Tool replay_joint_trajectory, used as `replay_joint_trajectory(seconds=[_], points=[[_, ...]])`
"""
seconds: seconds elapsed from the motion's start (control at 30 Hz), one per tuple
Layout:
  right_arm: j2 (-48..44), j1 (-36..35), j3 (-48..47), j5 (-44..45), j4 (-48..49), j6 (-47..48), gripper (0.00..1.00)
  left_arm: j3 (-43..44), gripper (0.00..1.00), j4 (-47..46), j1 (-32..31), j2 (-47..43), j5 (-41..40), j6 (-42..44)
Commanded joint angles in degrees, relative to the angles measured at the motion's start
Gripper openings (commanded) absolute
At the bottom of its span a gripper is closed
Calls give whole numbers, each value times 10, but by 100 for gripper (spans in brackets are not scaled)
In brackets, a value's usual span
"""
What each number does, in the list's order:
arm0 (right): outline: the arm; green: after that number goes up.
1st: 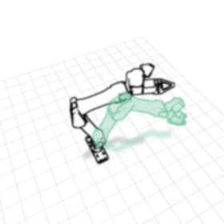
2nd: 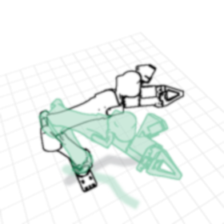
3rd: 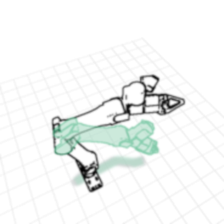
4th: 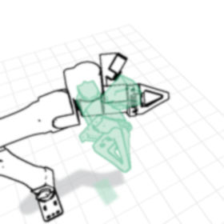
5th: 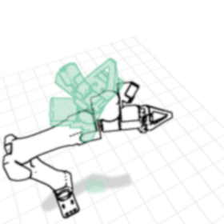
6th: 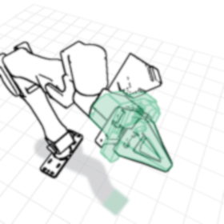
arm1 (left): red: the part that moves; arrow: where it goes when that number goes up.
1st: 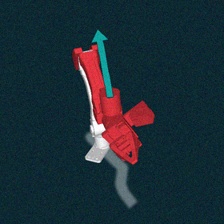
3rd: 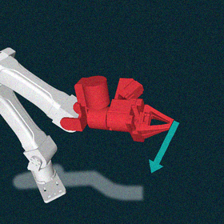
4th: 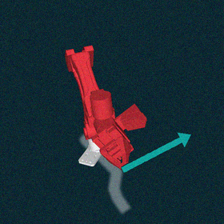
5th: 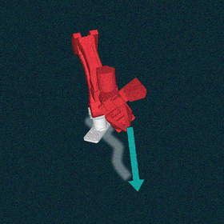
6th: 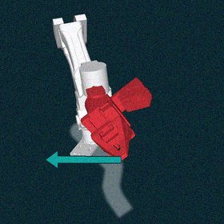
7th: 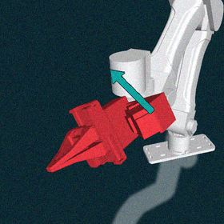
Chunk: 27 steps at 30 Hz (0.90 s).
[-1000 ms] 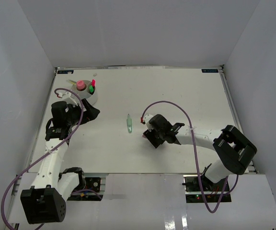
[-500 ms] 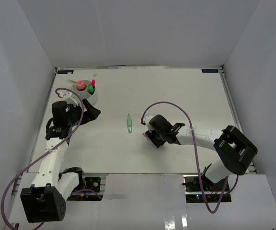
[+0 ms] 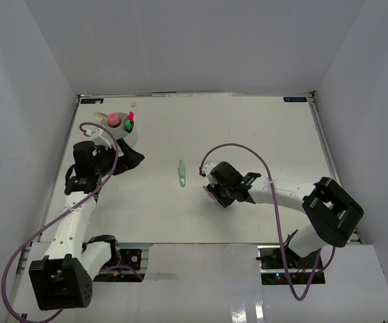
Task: Sort the stationery into containers
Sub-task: Pick up the pen from the center of the board.
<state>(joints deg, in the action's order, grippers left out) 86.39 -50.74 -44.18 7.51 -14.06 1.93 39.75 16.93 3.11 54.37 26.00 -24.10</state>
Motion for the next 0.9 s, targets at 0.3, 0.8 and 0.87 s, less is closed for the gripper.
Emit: replay_joint_trajectory(seconds=[0.3, 0.8, 0.87], points=[[-97, 1, -9, -39, 1, 10, 28, -14, 98, -45, -37, 24, 186, -91], [-159, -2, -64, -105, 62, 21, 31, -21, 98, -184, -257, 53, 68, -233], [-163, -3, -61, -114, 69, 19, 31, -8, 96, -186, -275, 65, 37, -235]])
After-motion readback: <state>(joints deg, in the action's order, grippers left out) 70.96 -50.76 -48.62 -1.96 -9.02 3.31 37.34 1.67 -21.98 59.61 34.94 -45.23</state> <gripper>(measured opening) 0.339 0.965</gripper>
